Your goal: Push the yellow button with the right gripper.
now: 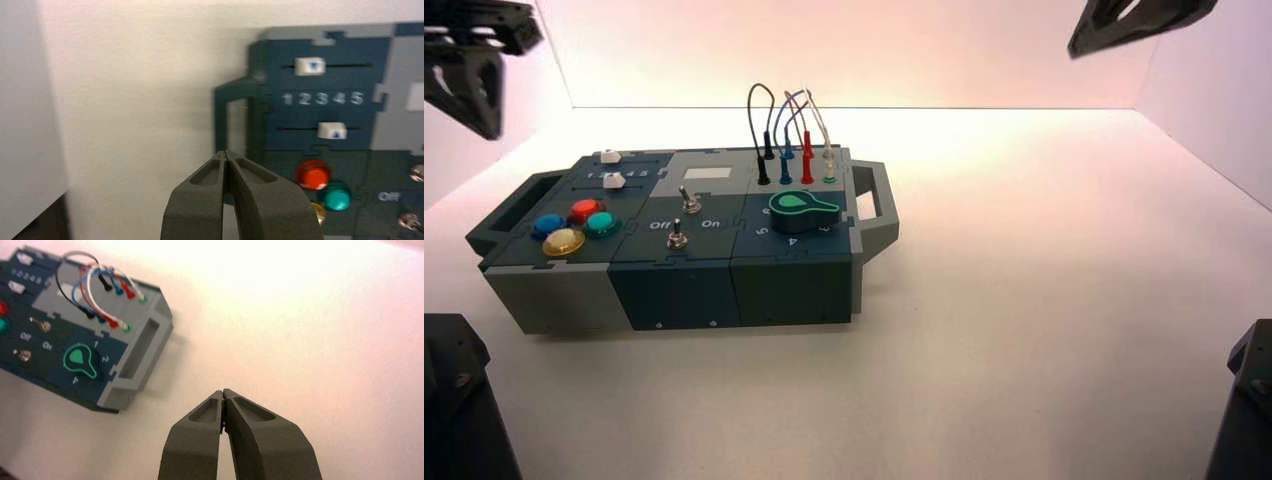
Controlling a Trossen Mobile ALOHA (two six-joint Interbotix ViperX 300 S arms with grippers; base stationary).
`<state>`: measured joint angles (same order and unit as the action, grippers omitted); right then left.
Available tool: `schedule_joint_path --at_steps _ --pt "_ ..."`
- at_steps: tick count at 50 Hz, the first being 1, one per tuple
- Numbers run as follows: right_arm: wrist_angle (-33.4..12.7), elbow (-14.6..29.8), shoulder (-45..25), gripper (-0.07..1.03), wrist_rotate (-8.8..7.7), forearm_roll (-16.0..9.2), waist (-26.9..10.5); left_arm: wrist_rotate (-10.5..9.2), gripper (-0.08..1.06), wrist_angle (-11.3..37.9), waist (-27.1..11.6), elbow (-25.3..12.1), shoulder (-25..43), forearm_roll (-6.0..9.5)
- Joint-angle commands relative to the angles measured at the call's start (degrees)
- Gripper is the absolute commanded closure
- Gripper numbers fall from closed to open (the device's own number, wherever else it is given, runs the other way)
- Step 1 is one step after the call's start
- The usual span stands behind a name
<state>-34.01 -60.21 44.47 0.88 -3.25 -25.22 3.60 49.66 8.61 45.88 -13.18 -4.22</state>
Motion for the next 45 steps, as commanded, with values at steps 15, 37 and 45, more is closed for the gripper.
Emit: schedule_joint_path --at_steps 15,37,45 --pt "-0.88 3.34 -4.48 0.98 -0.44 -1.32 -2.64 -4.22 1.00 1.67 3.08 -1.23 1.58 -5.80" --pt "-0.53 2.90 -0.97 0.98 -0.44 -1.23 -2.64 -4.66 1.00 -0.97 2.81 -0.44 12.57 -5.98" --pt "-0.53 2.72 -0.79 0.98 -0.44 -1.23 -2.64 -4.57 1.00 -1.93 2.81 -0.79 13.97 -6.06"
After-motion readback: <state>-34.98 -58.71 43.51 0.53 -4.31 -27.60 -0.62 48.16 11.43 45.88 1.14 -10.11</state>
